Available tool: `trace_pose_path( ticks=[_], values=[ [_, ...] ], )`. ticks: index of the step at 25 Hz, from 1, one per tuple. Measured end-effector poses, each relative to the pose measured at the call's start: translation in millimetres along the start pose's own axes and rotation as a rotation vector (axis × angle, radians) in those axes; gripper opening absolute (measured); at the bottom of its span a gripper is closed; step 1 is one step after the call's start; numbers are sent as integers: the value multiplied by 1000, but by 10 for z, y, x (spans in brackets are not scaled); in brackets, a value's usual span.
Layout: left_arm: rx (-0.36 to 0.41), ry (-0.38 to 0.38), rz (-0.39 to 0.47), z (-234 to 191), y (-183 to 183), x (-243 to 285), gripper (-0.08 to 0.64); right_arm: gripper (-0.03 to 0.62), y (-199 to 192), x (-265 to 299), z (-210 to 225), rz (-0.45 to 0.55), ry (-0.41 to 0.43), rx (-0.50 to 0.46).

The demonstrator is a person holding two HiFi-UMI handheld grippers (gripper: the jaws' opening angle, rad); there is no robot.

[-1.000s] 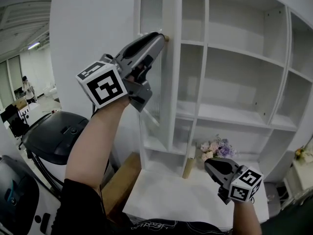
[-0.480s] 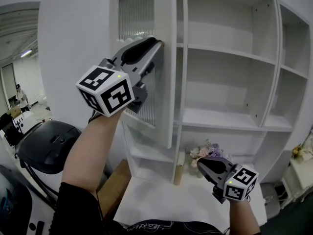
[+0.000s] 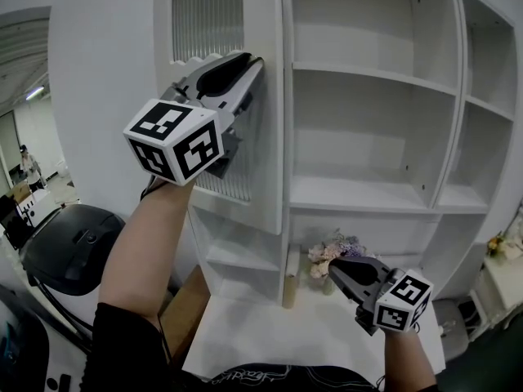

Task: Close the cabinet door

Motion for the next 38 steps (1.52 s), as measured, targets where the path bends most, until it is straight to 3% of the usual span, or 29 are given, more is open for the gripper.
trace_pose_path(
  ticks=[6,12,26,38],
  values=[
    [44,32,-39,46,-142,157,91,54,-71,-36,170,-17,0,11],
    [18,69,-71,64,-298,342,92,54,-70,-118,323,-16,5,20],
    [66,138,-197,91,-578,671,92,54,-83,-373,665,-2,0,31],
    [105,156,-217,90,-632,728,92,54,-113,-373,831,-7,18,40]
  ],
)
Point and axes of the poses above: the fingertips, and each gripper's own axes: x forward along the fingers, z to its right, y out of its top, the point moved 7 cm from there along -x, backward along the fingers, and after that the axes turned 14 degrees about x, right-handed, at the moved point
